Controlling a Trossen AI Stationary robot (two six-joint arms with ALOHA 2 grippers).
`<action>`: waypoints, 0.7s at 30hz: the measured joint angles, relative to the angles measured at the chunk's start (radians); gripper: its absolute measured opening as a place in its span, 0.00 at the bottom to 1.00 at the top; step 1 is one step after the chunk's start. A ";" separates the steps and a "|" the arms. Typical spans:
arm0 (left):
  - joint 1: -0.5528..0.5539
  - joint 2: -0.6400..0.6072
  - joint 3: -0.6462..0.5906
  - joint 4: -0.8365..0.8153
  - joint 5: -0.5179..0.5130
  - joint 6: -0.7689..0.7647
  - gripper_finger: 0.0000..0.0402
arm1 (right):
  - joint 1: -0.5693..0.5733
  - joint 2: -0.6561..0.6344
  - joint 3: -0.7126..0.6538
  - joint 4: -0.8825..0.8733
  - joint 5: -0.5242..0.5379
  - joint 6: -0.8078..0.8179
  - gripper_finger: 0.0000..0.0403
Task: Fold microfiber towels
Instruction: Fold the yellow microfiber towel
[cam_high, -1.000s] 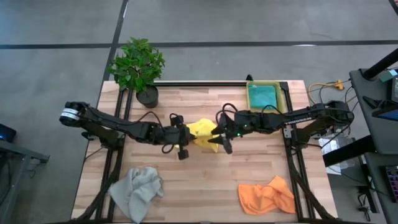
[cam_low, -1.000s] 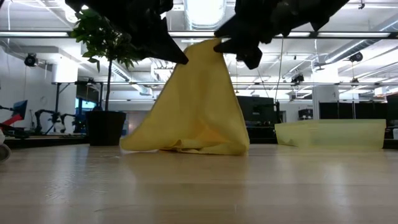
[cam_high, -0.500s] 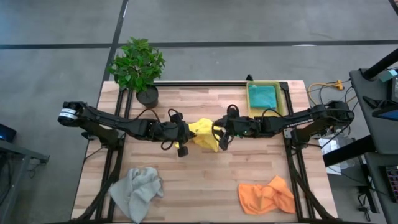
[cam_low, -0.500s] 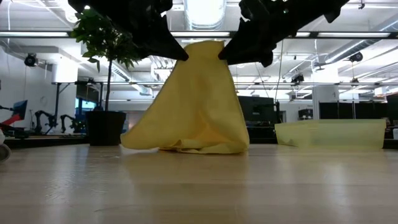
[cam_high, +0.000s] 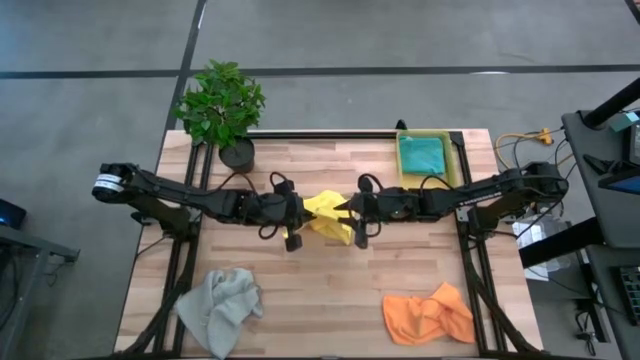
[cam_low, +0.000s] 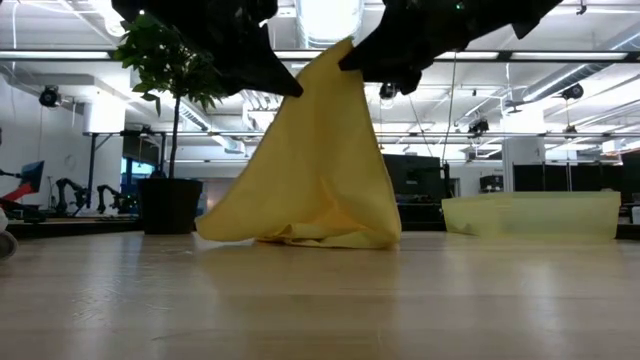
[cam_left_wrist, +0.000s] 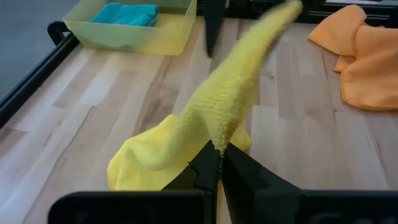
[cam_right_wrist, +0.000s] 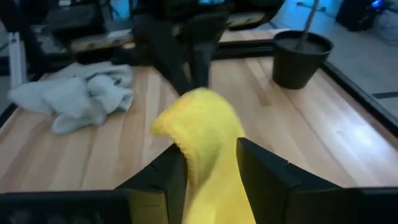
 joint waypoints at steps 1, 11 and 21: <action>0.001 0.000 0.000 0.000 0.005 0.000 0.00 | -0.001 -0.002 0.000 0.005 0.010 0.008 0.30; 0.003 0.000 -0.001 0.000 0.007 0.000 0.00 | -0.002 -0.006 0.000 0.004 -0.036 0.107 0.03; 0.005 0.038 -0.002 0.004 -0.128 -0.025 0.02 | -0.004 -0.079 0.000 -0.001 -0.075 0.195 0.02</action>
